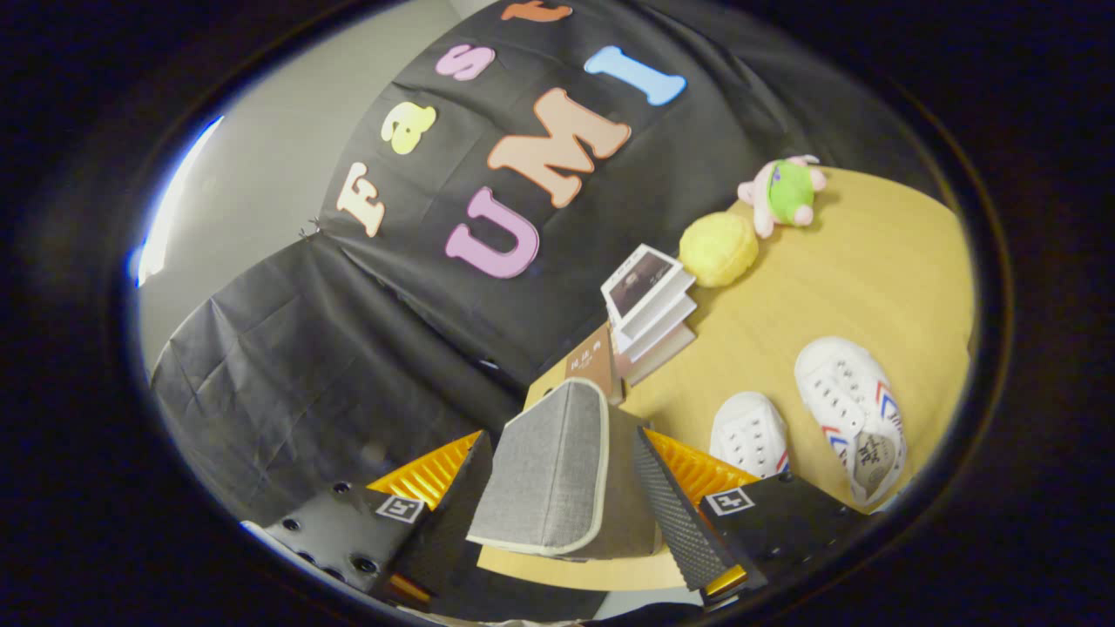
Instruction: Open the storage box then place both shoes into the box .Put the left shoe in first, then the right shoe, with the right side of both shoes facing outward in a uniform manner.
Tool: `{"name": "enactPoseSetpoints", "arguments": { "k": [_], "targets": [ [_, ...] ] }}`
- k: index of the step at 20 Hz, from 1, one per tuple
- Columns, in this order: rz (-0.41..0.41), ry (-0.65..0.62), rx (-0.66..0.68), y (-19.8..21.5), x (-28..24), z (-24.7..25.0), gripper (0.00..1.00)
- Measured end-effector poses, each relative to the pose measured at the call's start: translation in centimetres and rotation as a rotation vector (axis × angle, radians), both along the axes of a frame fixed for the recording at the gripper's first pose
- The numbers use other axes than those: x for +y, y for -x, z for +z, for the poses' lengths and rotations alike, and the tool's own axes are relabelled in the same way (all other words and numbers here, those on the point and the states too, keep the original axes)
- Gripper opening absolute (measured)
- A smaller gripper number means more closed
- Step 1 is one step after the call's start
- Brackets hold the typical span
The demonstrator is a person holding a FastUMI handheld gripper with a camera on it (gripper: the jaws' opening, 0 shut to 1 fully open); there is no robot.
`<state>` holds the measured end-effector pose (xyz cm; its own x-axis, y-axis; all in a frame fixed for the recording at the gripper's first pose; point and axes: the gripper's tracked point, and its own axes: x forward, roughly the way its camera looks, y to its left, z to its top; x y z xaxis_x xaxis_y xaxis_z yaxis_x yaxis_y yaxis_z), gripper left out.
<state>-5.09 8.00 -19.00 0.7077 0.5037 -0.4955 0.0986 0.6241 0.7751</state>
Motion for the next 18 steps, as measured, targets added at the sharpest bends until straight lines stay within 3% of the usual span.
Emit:
{"name": "enactPoseSetpoints", "arguments": {
  "k": [5,18],
  "targets": [
    [0.075,-0.175,0.128,1.6,4.0,-2.1,1.00],
    [0.181,-0.280,0.296,4.4,7.9,-8.0,0.98]
  ]
}}
